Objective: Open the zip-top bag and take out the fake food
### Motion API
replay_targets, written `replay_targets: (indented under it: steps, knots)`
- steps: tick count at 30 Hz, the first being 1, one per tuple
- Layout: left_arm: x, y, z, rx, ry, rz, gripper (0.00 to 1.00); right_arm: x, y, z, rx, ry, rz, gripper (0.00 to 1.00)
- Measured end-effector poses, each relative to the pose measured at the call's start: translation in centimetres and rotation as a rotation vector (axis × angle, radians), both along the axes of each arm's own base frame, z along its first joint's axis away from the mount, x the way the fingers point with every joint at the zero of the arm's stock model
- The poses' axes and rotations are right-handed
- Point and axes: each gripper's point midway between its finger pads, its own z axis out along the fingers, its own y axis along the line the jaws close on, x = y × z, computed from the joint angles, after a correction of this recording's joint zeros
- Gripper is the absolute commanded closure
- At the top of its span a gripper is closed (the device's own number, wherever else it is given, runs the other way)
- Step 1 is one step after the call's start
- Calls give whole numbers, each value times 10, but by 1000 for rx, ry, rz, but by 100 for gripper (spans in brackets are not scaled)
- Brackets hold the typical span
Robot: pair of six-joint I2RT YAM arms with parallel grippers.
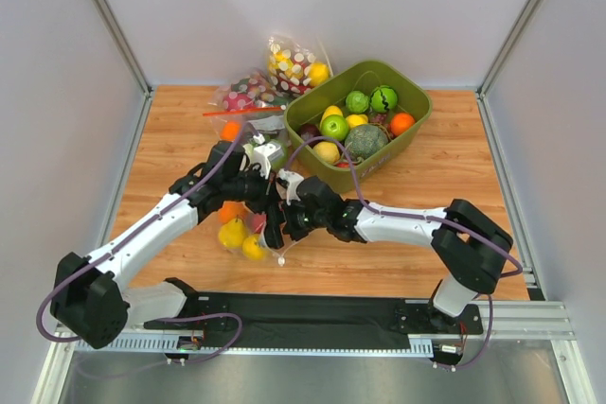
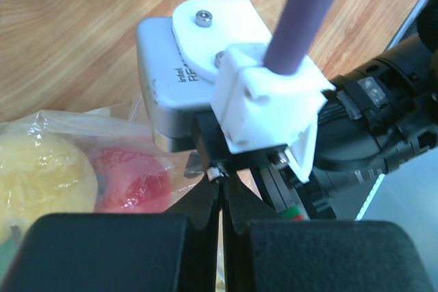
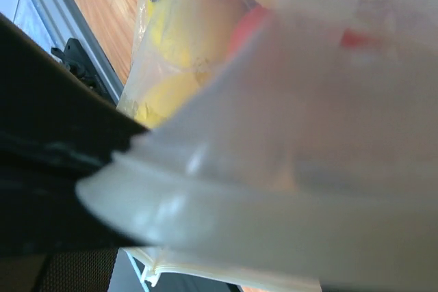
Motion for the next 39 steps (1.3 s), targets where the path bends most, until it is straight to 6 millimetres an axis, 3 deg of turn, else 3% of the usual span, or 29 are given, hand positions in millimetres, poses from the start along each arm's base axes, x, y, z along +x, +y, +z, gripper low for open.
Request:
replay_targets:
  steps: [6, 10, 14, 17, 26, 32, 33, 37, 39]
  knots:
    - [0, 2, 8, -4, -37, 12, 100, 2, 3, 9, 13, -34, -68, 4]
    - [-2, -1, 29, -45, -111, 3, 100, 12, -2, 23, 13, -128, -140, 3]
    - [-6, -7, 53, -112, -180, -12, 100, 28, -20, 33, 3, -202, -223, 2]
    - [-3, -10, 65, -150, -205, -1, 100, 43, -40, 28, -21, -225, -290, 2]
    - [-12, -26, 56, -201, -118, 5, 100, 77, -110, 0, -127, -248, -486, 1]
    - [-3, -37, 48, -233, -95, 32, 100, 79, -122, 6, -122, -279, -496, 2]
    - [0, -40, 47, -237, -97, 36, 97, 79, -121, 8, -115, -286, -487, 2]
    - [8, -44, 48, -247, -115, 53, 53, 75, -116, 19, -76, -321, -435, 3]
    - [11, -44, 49, -249, -129, 63, 46, 72, -113, 26, -55, -338, -405, 4]
